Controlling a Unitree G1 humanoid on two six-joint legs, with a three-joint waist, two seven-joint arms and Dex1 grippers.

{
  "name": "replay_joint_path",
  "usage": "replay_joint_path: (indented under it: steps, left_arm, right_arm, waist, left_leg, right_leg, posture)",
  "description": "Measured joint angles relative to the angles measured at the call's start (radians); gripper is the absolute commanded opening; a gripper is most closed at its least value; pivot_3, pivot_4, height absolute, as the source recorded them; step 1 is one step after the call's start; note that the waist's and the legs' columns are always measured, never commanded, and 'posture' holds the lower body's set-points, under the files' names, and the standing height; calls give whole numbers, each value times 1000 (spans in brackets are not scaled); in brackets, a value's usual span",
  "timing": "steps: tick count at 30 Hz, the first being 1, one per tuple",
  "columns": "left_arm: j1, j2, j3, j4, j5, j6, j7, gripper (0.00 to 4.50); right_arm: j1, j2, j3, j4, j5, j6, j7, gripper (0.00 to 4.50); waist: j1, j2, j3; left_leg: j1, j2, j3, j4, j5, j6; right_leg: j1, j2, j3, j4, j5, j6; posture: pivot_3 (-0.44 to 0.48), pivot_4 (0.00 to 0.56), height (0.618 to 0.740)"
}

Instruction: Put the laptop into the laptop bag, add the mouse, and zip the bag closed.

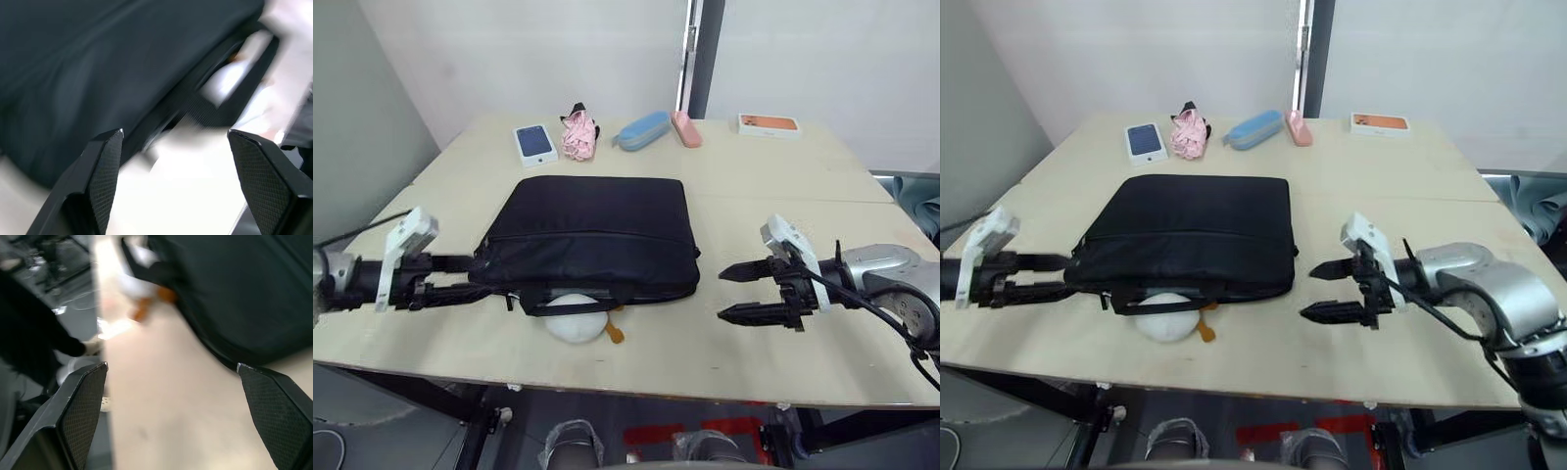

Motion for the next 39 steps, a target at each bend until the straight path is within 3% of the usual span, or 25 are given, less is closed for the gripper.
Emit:
replay_joint_path:
  steps: [6,13,16,20,24,27,29,34,39]
  left_arm:
    - [-194,-157,-113,-79,-25,-32,63,3565]
    - [-329,-271,-268,32,28,-114,14,3565]
    - [-369,-313,-312,123,60,-169,-31,2778]
    - [-443,-343,-370,324,123,-251,-121,1357]
    - [-528,-392,-420,544,212,-363,-167,36]
    - [-552,-408,-430,593,220,-352,-181,36]
    - [-553,-400,-433,576,205,-303,-188,36]
    - [-478,-293,-454,290,43,-168,-194,36]
    - [-279,-204,-466,-23,-57,-93,-196,36]
  right_arm:
    - [16,64,-22,-85,82,-31,-52,4437]
    - [27,87,-36,-135,162,-27,-148,4437]
    - [31,95,-41,-160,193,-26,-190,4500]
    - [38,123,-27,-164,213,-5,-264,4500]
    - [39,137,83,-156,196,69,-349,4500]
    - [42,138,148,-152,162,76,-363,4500]
    - [45,138,168,-150,147,76,-366,4500]
    - [42,135,167,-145,147,76,-364,4500]
    - [92,104,106,-189,229,76,-320,4500]
  waist:
    - [-7,0,0]
    - [-11,0,0]
    - [-8,0,0]
    - [-6,0,0]
    - [-4,0,0]
    - [-2,0,0]
    - [-3,0,0]
    - [-5,0,0]
    - [-5,0,0]
  left_leg:
    - [0,-1,2,6,1,1]
    - [-1,-1,1,5,1,1]
    - [-2,-1,1,5,1,1]
    - [-1,-1,1,5,1,1]
    - [-1,-1,1,5,1,0]
    - [-2,-1,0,5,4,-4]
    - [-2,-1,0,4,3,-4]
    - [-2,-1,0,2,3,-5]
    - [-2,-1,1,2,3,-5]
  right_leg:
    - [0,-1,3,6,0,0]
    - [-1,0,2,5,0,0]
    - [0,0,2,5,0,0]
    - [0,0,2,6,0,0]
    - [0,-1,2,5,1,0]
    - [-1,-1,1,3,1,1]
    - [-1,-1,1,3,1,1]
    - [-1,-1,1,2,1,1]
    - [-1,-1,1,1,1,1]
  posture:
    - [0,150,740]
    - [0,150,740]
    - [0,150,740]
    - [0,150,740]
    - [0,150,740]
    - [0,150,740]
    - [0,150,740]
    - [0,150,740]
    - [0,150,740]
